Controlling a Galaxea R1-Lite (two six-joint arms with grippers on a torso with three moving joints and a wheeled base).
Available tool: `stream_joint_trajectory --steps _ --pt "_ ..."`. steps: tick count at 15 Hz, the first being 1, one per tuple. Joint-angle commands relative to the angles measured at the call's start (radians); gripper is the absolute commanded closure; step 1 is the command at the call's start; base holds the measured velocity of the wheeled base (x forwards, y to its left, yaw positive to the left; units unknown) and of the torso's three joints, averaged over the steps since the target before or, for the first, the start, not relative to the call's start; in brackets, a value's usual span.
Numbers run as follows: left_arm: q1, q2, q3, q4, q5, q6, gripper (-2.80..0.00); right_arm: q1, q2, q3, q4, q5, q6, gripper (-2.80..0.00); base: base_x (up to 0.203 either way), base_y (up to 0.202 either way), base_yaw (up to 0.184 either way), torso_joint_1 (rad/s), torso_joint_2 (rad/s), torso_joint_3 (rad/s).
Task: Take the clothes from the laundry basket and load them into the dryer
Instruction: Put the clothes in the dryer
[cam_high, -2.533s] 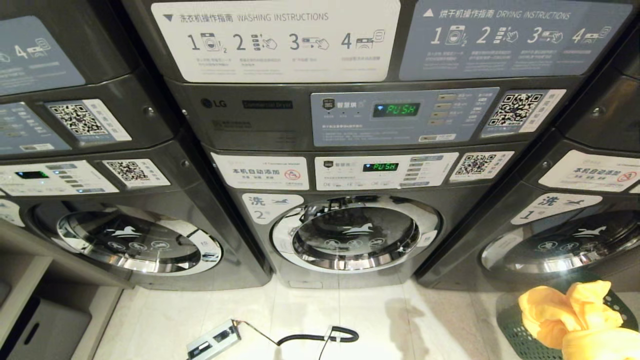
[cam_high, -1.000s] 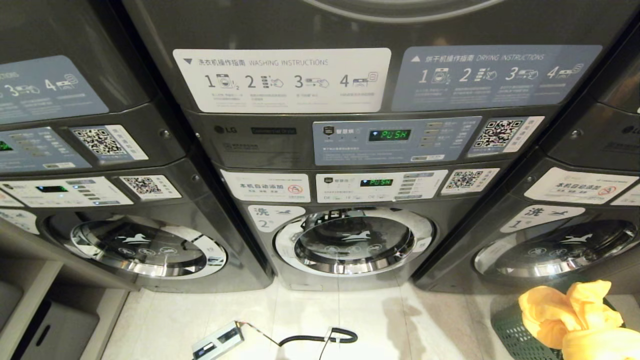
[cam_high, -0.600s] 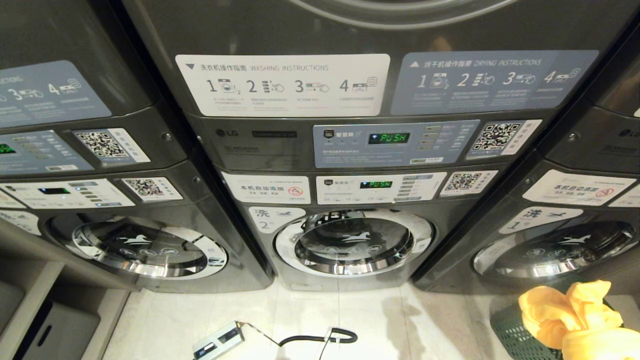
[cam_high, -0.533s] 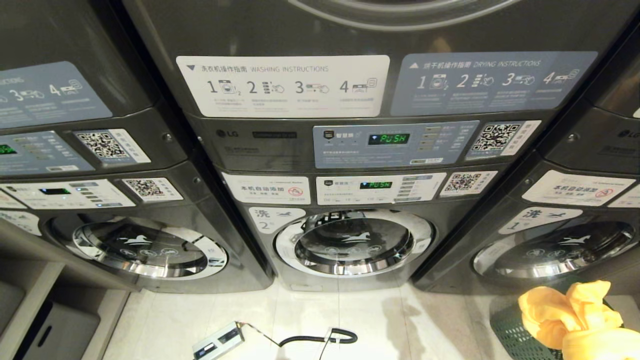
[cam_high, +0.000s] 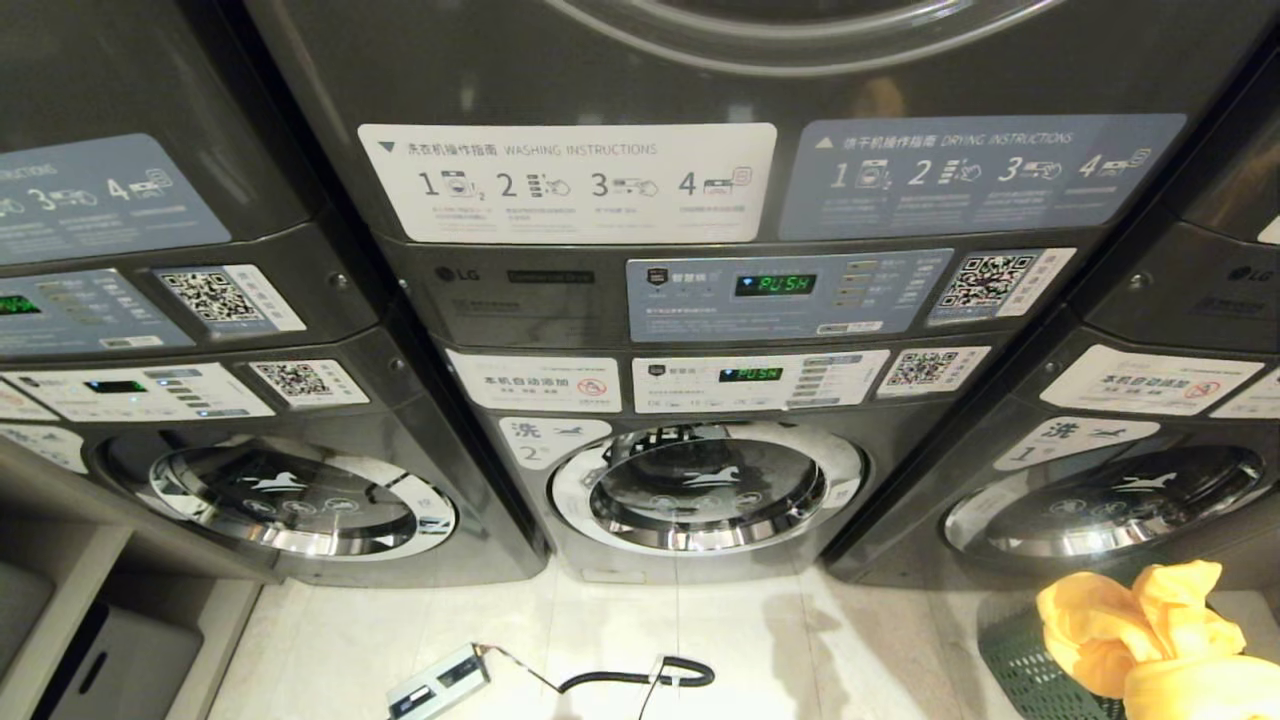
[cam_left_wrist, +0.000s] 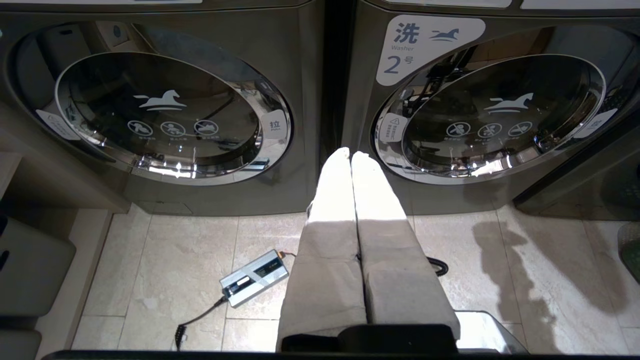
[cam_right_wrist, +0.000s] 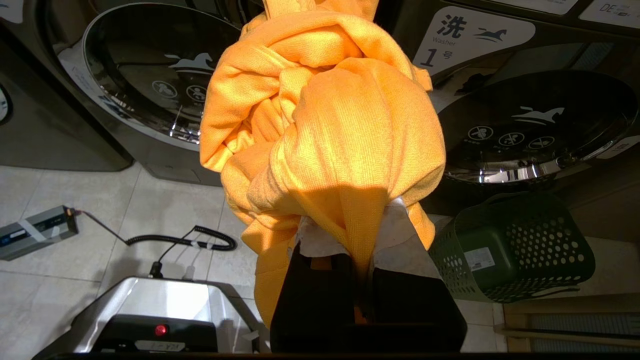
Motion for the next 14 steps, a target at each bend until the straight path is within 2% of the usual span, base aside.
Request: stream_joint_trajectory --steps 1,14 --pt "0.001 0.0 0.0 0.001 0.0 0.0 0.0 -0.001 -0.001 0.0 0.0 0.0 0.0 0.0 0.0 0.0 0.0 0.048 -0.1 -0.05" --pt "0.0 0.0 0.0 0.0 0.0 0.0 0.0 -0.001 -0.001 -0.001 0.001 0.0 0.005 0.0 0.0 0.0 0.0 0.063 -0.11 -0.057"
